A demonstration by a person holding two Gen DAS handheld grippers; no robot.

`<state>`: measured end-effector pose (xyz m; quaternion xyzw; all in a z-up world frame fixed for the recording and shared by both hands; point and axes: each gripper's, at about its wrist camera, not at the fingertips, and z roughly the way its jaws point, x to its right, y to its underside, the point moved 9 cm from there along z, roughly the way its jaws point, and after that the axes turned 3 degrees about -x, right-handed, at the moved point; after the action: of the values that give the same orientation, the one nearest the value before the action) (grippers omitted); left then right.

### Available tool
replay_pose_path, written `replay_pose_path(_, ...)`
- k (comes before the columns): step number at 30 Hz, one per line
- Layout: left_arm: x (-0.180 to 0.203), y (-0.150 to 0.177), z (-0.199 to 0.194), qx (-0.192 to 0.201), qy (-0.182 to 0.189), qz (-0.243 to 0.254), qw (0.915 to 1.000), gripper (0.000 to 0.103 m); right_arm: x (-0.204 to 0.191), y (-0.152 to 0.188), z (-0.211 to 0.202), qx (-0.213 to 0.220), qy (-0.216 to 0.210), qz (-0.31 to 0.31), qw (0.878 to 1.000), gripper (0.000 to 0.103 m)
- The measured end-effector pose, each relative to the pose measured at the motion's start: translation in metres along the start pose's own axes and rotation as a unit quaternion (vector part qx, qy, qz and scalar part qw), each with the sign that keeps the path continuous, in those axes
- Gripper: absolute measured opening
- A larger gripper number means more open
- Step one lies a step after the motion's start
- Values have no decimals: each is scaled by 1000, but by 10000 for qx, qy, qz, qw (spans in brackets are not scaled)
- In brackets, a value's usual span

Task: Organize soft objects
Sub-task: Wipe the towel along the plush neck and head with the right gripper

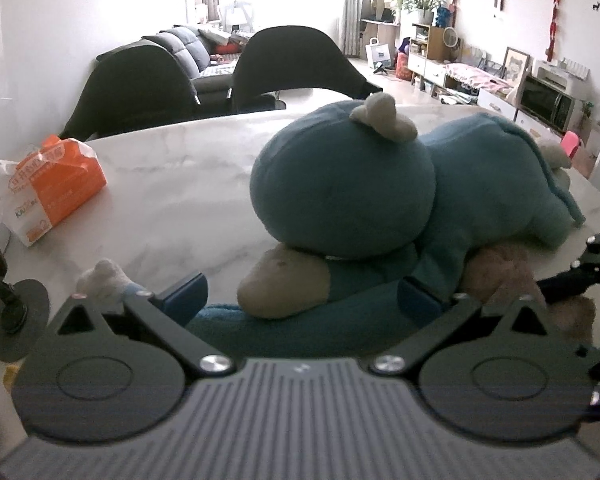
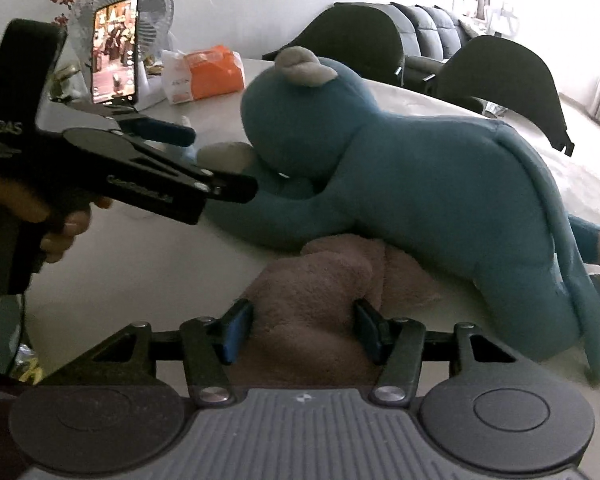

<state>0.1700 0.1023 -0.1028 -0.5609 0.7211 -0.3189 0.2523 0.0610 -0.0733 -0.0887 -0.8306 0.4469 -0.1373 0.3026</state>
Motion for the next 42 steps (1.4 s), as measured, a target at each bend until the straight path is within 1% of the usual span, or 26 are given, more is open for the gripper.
replay_pose_path(5,2,0,2,-25,2,16,10000,103,6,-17,-8,225,37,157,9996,58)
replay_pose_path(7,4,2,5,-61,66,-14,10000,103,9,-24,-11,315,52,219,9992,50)
replay_pose_path(8,4,3,6,-82,109,-39,9999,103,10,-27,-13,360,60,250,9990,42)
replay_pose_path(9,5,3,8,-104,152,-64,9998,103,11,-30,-14,405,67,282,9988,36)
replay_pose_path(11,6,4,9,-124,177,-80,9997,103,14,-37,-18,495,82,344,9981,27)
replay_pose_path(12,6,4,9,-127,172,-74,9997,103,15,-40,-19,540,90,376,9978,26)
replay_pose_path(21,7,1,14,-150,176,-72,9997,103,27,-70,-35,944,157,656,9932,25)
replay_pose_path(23,9,2,16,-167,179,-55,9997,103,25,-55,-35,987,190,706,9924,26)
replay_pose_path(31,8,2,19,-211,257,-107,9994,103,42,-56,-7,857,163,1097,9901,26)
replay_pose_path(33,8,2,20,-216,265,-114,9993,103,46,-55,-7,852,194,1184,9891,26)
replay_pose_path(40,7,2,21,-218,291,-118,9993,103,66,-43,-25,914,588,1354,9848,27)
replay_pose_path(42,8,2,22,-213,290,-119,9993,103,71,-40,-30,933,706,1399,9832,25)
